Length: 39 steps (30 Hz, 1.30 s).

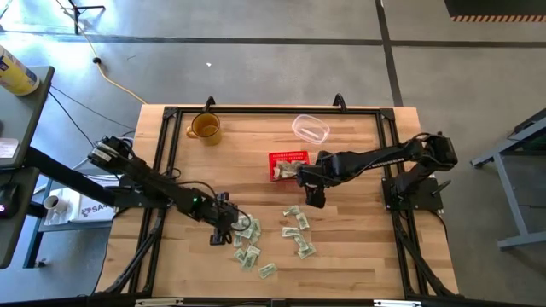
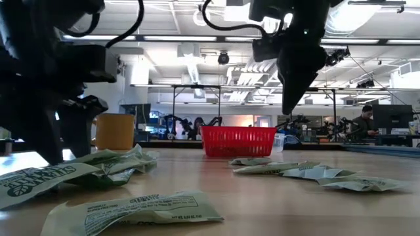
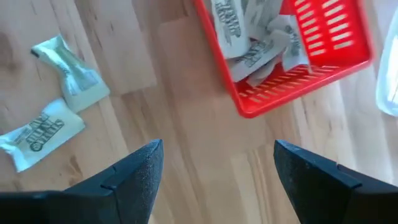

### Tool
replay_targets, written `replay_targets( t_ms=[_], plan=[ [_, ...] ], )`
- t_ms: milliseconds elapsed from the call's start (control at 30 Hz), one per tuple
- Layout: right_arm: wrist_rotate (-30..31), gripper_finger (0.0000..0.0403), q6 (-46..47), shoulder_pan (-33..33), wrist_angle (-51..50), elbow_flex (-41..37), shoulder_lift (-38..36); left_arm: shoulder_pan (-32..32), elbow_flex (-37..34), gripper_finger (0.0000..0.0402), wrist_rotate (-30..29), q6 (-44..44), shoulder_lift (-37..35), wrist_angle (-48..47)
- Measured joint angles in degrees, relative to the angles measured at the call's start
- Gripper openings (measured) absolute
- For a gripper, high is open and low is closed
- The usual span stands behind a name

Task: Pick and place items into bin
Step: Put the white packet into the red basket

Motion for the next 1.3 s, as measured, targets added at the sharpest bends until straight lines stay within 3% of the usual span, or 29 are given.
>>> replay_targets(
  t_ms=[100,333,567,700,900,1067,1300],
  plan=[
    [-0.62,0.0296,-1.69,-1.23,0.88,-1.70,-0.07,2.11,0.28,0.0210,0.34,-0.15,0.94,-0.36],
    [-2.60,0.0296,-1.95,-3.69,3.25,-9.54,-0.70,7.62,0.27,0.0027,5.84,2.62,-0.64,-3.24],
    [-2.69,0.0296,3.40,-3.93,6.17,-15.40,-7.84,17.05,7.02,0.0064,5.55,7.46,-5.05,-17.40],
    [0.81,0.0296,6.88,-4.11,7.44,-17.07,-13.27,24.17,14.00,0.0040,4.31,16.00,-6.03,-17.91],
    [3.86,0.0296,8.73,-5.08,7.80,-18.79,-19.99,33.11,24.21,0.0028,13.73,22.57,-3.42,-15.39],
    [7.50,0.0296,8.52,-5.12,7.52,-19.42,-23.05,34.68,29.99,0.0028,15.19,24.46,2.10,-27.40],
    [8.87,0.0296,8.66,-5.12,7.08,-19.47,-23.71,30.46,30.25,0.0033,19.45,26.90,5.56,-38.07]
  ],
)
